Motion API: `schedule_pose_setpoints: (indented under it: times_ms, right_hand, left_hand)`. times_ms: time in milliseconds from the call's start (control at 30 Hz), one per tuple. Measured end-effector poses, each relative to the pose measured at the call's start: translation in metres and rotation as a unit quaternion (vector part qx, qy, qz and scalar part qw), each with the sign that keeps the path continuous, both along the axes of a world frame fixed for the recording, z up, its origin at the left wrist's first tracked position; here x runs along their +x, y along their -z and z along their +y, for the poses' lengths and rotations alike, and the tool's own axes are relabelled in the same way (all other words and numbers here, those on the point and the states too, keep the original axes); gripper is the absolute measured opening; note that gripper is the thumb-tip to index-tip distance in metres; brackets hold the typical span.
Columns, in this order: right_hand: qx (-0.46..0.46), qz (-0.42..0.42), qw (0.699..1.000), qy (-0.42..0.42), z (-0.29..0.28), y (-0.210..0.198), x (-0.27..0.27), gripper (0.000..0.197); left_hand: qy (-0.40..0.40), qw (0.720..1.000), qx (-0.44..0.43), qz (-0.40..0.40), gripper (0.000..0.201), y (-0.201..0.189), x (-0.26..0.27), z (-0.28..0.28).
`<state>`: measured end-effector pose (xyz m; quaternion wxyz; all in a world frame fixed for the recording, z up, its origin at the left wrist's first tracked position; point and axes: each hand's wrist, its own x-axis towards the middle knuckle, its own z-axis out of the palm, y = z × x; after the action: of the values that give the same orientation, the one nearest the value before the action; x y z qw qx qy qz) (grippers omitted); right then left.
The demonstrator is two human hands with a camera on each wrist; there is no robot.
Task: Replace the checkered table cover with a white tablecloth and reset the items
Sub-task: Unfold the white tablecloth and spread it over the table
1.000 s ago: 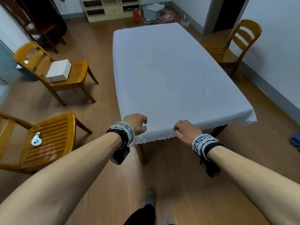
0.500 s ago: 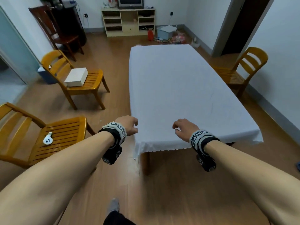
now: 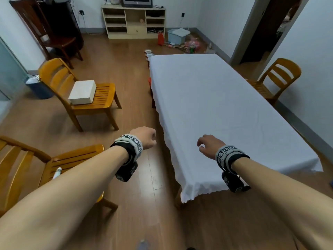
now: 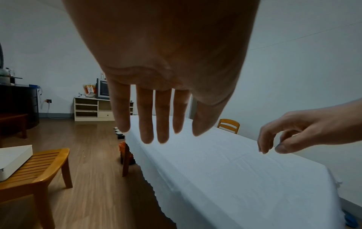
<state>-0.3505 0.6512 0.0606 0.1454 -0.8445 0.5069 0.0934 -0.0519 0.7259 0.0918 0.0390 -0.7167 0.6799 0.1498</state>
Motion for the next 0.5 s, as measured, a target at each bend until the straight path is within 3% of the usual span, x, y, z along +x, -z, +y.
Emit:
schedule_pose_setpoints:
  times_ms: [267, 500]
  right_hand:
    - [0.025, 0.025, 0.999, 0.004, -0.039, 0.011, 0.071, 0.029]
    - [0.05, -0.057, 0.997, 0.013, -0.148, 0.012, 0.142, 0.035]
  left_hand:
    - [-0.007, 1.0, 0.022, 0.01, 0.036, 0.005, 0.075, -0.049]
    - [-0.028, 0.999, 0.03, -0.008, 0.037, -0.008, 0.116, -0.13]
